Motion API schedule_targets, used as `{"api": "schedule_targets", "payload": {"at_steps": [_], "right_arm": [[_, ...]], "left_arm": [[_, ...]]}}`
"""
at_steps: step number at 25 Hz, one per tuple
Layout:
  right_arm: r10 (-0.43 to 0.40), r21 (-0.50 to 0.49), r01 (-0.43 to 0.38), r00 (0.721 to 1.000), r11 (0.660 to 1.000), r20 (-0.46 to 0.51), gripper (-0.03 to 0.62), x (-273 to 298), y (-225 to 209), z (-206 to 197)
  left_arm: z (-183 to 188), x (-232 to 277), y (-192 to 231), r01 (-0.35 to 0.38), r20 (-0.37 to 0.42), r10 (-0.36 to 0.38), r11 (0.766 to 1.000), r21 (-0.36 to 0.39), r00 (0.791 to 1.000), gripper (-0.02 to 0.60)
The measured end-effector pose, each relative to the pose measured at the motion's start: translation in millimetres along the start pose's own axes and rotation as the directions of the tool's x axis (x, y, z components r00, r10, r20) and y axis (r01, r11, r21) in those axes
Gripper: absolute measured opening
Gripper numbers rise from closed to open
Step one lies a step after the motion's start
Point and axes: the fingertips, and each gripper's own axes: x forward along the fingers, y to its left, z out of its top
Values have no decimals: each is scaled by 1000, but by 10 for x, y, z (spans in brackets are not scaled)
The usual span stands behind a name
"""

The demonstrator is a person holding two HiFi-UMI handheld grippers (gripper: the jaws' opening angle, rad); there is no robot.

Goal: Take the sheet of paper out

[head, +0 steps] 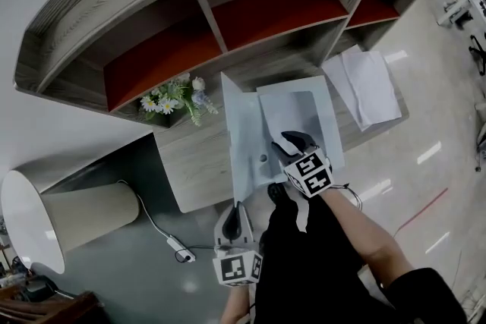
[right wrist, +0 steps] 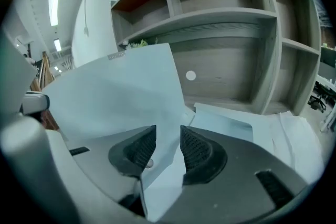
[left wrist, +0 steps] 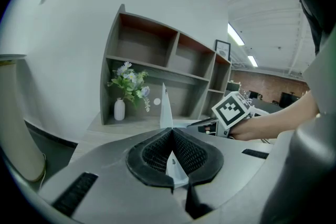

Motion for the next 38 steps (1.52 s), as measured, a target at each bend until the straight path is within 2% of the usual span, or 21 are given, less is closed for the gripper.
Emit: {"api": "schedule_targets", "payload": {"at_steps": [4,8,13,26,31,38], "right_arm": [[-25,-46,22,998,999,-61,132,204,-16,-109],[-85,-133,71,992,988,-98,133,379,-68,-217],[-88,-196,51,978,979,-188,138,571,-36,-433],[-93,-181,38,948,983,-304,134,816,-134,-732],[-100,-164,49,940,985,-326,87,810,-166,-774],[-130,-148,84,935,985,-331,36,771,-222,-810]], "left_arm": [[-6,-7,20,-2,-3,2,1000,-9,1000,14],[-7,-16,46,6,-7,-6,1000,-13,1000,14],[-12,-22,92,3,-13,-3,1000,-15,1000,14],[-19,-12,72,18,-14,-18,1000,-10,1000,14],[0,-7,16,36,-7,-36,999,-6,999,14],[-10,-9,39,25,-13,-25,1000,-10,1000,14]]}}
